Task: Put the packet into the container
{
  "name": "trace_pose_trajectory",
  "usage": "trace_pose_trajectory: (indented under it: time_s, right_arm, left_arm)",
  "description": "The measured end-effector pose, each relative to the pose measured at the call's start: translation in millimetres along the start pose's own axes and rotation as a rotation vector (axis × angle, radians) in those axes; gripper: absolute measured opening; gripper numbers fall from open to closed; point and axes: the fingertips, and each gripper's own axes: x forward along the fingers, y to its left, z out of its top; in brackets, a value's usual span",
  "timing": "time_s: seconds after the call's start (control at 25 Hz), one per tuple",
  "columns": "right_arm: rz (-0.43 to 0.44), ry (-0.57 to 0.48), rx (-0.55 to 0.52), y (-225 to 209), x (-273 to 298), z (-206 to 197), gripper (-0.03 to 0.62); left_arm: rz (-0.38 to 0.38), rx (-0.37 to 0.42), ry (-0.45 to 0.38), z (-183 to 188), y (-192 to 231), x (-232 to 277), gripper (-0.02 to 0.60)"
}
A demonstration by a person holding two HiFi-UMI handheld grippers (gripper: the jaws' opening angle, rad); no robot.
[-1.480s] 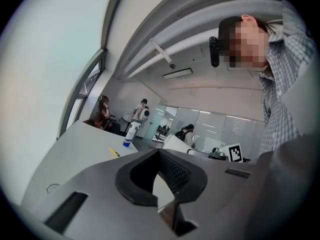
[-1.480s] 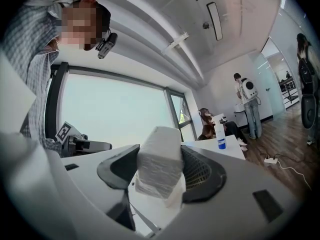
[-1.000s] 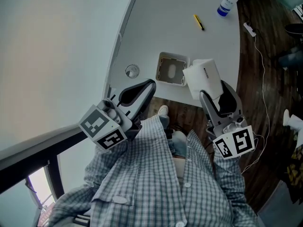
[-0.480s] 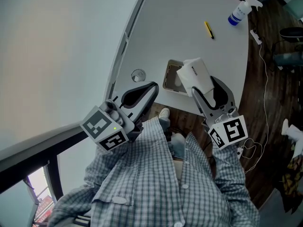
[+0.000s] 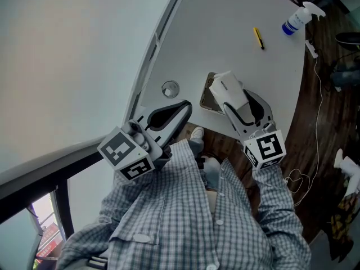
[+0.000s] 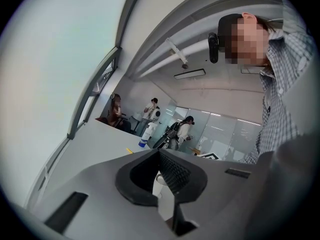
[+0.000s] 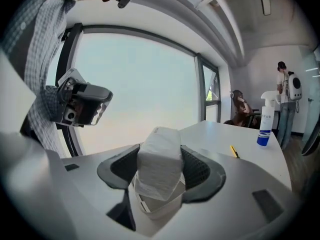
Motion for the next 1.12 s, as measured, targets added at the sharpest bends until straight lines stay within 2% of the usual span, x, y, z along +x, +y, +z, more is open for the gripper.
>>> trace_pose_trajectory:
  time_s: [0.64,0.88,1.12]
  right_arm:
    - [0.022,0.112,-0.043,2.5,31.0,-43.1,0.259]
    - [0.027,0.135,-0.063,3.4,34.9,-48.0,0.259]
    - [0.037,0.203,-0.108,9.2,37.3,-53.1,0.259]
  left_arm:
    - [0.017,-0.016,0.009,-3.5,8.9,-1.3,0.008]
    - [0.03,-0.011,0.01,-0.8,10.5,-2.9,0.008]
    - [0.032,-0.011,0.008,-1.0,12.0,-2.5,0.008]
